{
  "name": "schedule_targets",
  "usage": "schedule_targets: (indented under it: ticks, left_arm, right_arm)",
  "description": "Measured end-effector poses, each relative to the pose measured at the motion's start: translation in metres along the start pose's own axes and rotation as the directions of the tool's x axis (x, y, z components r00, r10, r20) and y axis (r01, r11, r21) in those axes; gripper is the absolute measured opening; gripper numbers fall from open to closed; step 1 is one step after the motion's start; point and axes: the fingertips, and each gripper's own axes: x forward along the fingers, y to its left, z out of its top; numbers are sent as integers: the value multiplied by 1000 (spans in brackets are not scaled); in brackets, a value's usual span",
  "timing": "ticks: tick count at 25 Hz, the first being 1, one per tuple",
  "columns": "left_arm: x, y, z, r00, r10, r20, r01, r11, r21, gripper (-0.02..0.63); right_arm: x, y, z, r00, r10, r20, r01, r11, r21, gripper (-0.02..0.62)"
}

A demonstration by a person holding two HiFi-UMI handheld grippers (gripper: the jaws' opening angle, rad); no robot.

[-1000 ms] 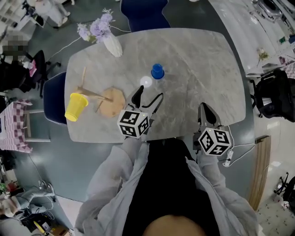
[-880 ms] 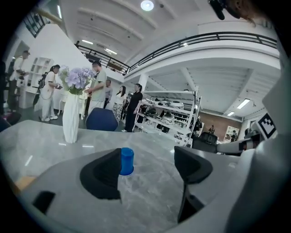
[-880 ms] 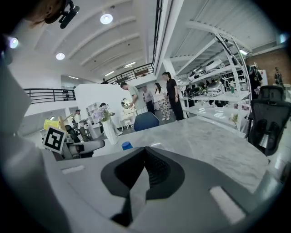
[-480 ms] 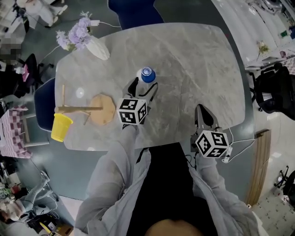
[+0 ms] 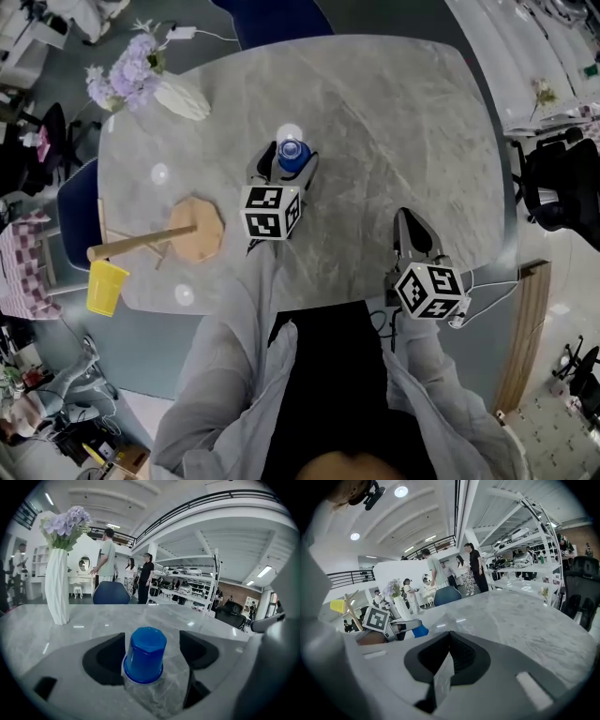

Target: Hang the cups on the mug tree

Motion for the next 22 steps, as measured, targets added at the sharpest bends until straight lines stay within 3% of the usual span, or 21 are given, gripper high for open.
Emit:
schedule_targets:
  ticks: [2, 6, 11, 15, 22]
  left_arm:
    - [6, 0, -3, 1000, 5, -12, -5, 1000, 5, 350]
    - [14, 4, -8, 999, 32, -36, -31, 999, 25, 255]
    - [11, 6, -6, 999, 20, -25, -20, 1000, 7, 252]
    - [-3, -5, 14, 1000, -11, 29, 12, 1000, -26, 252]
    - [-57, -22, 43, 994, -3, 110, 9, 998, -54, 253]
  right_arm:
    - [3, -1, -3, 1000, 1, -10, -1, 1000, 3, 8]
    - [11, -3, -6, 1000, 10, -23, -10, 1000, 4, 8]
    - [18, 4, -5, 999, 21, -27, -21, 1000, -7, 9]
    - [18, 12, 0, 999, 41, -28, -42, 999, -22, 8]
    - [4, 28, 12, 997, 77, -4, -77, 996, -48, 8]
